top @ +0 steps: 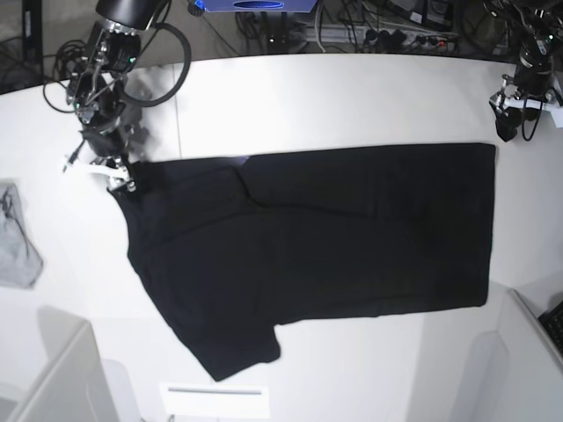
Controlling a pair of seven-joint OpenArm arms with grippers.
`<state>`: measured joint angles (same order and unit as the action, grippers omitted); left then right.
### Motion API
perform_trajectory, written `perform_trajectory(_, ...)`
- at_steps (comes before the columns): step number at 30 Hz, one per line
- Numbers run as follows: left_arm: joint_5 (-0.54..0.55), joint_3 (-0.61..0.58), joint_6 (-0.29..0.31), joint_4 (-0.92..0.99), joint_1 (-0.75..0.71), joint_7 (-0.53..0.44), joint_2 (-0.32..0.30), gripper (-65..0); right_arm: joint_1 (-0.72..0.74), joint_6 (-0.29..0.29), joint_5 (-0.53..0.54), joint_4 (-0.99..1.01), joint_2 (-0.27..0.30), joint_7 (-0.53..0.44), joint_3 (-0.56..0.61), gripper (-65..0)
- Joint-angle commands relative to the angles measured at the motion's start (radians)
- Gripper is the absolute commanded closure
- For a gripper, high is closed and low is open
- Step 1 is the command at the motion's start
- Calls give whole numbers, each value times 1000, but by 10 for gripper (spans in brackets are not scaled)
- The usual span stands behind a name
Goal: Fold the T-shirt properly
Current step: 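Grasp the folded edge of the shirt with both grippers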
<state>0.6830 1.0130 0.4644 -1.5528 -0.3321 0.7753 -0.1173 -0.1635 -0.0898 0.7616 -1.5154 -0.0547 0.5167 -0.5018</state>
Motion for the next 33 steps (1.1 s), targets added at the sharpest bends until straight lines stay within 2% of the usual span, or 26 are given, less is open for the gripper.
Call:
perform_trajectory(1,14,5,3,-15,4,-15,-17,-487,-3,-15,-14,2,2,21,-4,-410)
perform_trajectory(7,14,-18,-46,47,41,-15,-20,-487,-3,-15,-15,3,2,21,-2,-410)
perform_trajectory(13,13,-85,-51,93,81,-15,-22,-487,-5,-15,-15,3,5,21,-2,-410)
perform_trajectory(16,7,-92,-112,93,103,-15,-22,-487,-8,-15,-15,3,5,21,-2,-410)
perform_trajectory(18,-12,-110,-132,91,127,-15,-20,-487,-8,-15,-15,3,5,21,-2,-410)
perform_trajectory(22,-26,-148,-135,91,152,-15,-20,-487,-9,-15,-15,3,5,23,-2,-410)
perform_trajectory(31,-26,-155,-137,93,155,-20,-14,-482,-9,-15,-15,3,3,23,-2,-410)
perform_trajectory(33,-26,-155,-137,93,155,-21,-14,-456,-9,-15,-15,3,3,23,-2,-410)
